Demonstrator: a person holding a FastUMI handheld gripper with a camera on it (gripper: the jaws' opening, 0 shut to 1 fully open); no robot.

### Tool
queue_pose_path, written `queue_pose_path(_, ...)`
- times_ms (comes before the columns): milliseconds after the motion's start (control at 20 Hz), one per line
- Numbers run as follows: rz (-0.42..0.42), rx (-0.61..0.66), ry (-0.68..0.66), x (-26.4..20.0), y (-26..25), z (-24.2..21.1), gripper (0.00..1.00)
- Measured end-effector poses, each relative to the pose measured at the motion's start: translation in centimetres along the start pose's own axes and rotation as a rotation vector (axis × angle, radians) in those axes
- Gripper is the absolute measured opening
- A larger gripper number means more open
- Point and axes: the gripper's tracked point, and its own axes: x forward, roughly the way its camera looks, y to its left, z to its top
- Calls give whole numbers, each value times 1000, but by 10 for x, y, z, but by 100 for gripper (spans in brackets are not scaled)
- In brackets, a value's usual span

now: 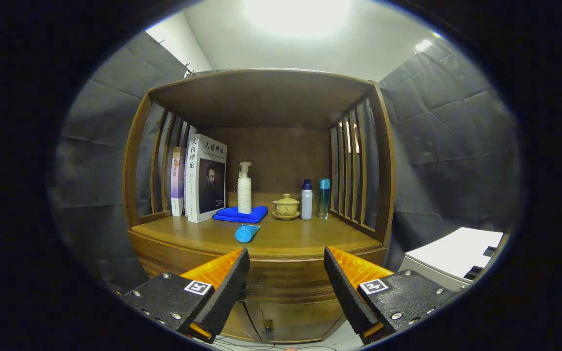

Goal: Pull open the drawer, take out the items inside it, and place them on the countertop above the cabinet.

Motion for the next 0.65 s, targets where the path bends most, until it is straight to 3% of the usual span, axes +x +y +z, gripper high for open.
queue_pose_path(650, -3, -22, 37, -5, -9, -12, 94)
